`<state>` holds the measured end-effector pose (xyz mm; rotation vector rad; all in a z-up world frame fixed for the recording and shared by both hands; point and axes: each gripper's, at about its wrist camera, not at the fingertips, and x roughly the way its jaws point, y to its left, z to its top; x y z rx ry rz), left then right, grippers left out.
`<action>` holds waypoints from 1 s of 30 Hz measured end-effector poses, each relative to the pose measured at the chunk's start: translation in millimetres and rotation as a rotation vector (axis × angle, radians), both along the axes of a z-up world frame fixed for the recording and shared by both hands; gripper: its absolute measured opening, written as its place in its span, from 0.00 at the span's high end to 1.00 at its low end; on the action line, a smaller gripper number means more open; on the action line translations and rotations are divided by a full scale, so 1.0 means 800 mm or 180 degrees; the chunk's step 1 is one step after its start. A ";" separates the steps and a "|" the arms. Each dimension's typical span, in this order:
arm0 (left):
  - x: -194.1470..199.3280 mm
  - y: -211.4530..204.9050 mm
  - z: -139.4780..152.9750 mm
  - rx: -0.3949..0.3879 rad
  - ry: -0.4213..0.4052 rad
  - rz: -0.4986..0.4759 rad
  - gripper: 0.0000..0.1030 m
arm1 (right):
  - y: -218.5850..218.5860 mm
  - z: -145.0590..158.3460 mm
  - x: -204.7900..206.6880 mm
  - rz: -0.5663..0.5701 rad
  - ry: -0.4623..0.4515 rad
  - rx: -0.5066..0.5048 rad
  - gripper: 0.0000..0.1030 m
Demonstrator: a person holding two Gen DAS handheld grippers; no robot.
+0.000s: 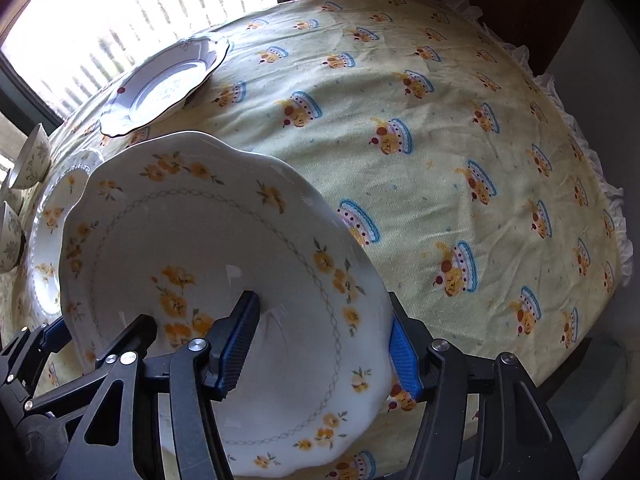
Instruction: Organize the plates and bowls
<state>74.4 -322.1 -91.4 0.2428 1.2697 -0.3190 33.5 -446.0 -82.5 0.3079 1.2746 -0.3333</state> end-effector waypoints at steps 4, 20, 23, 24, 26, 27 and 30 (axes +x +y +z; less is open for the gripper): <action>0.006 -0.004 -0.010 0.0040 0.0037 0.0120 0.30 | -0.004 -0.009 0.007 -0.0019 0.0024 0.0021 0.38; 0.015 0.017 -0.025 -0.0139 0.0278 0.0448 0.27 | 0.001 -0.012 0.019 0.0045 -0.0044 -0.0025 0.38; 0.011 0.021 -0.013 -0.0183 0.0233 0.0515 0.25 | 0.000 -0.008 0.018 0.0040 -0.0081 -0.0017 0.37; 0.009 0.023 -0.011 -0.0190 0.0255 0.0515 0.25 | 0.002 -0.005 0.018 0.0045 -0.0092 -0.0025 0.37; 0.006 0.028 -0.008 -0.0221 0.0290 0.0529 0.24 | 0.004 0.000 0.017 0.0073 -0.0080 -0.0039 0.35; 0.003 0.031 -0.005 -0.0234 0.0298 0.0526 0.21 | 0.004 0.003 0.016 0.0082 -0.0075 -0.0029 0.33; 0.001 0.039 0.007 -0.0226 0.0239 0.0512 0.18 | 0.004 0.010 0.014 0.0061 -0.0082 -0.0016 0.32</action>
